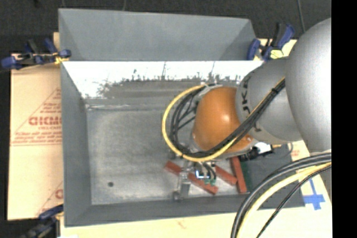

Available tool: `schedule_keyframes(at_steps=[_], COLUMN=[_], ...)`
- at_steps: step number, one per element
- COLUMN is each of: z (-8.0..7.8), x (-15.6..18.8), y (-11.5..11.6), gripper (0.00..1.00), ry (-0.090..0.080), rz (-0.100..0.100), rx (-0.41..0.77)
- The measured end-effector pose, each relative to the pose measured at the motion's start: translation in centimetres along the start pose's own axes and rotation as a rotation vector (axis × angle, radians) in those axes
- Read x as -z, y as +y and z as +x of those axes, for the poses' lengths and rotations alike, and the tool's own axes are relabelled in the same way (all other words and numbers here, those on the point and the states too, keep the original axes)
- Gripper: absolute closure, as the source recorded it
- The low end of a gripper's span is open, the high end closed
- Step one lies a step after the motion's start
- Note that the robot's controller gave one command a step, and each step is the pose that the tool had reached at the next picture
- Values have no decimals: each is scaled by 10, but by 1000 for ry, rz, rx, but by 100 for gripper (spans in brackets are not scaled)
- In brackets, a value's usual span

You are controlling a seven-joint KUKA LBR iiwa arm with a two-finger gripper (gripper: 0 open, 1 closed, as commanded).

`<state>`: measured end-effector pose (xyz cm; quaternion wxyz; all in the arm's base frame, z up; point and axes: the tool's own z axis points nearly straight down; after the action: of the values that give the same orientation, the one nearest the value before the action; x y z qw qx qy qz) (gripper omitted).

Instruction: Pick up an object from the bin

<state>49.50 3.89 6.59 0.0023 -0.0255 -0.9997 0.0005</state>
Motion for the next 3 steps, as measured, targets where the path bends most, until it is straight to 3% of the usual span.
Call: schedule_keyframes(at_steps=[1, 2, 3], z=[-2, 12, 15], x=[4, 4, 73], y=[1, -58, -69], gripper=[100, 100, 100], ry=[-7, -5, -12], rz=[-2, -1, -3], rx=[-3, -248, -270])
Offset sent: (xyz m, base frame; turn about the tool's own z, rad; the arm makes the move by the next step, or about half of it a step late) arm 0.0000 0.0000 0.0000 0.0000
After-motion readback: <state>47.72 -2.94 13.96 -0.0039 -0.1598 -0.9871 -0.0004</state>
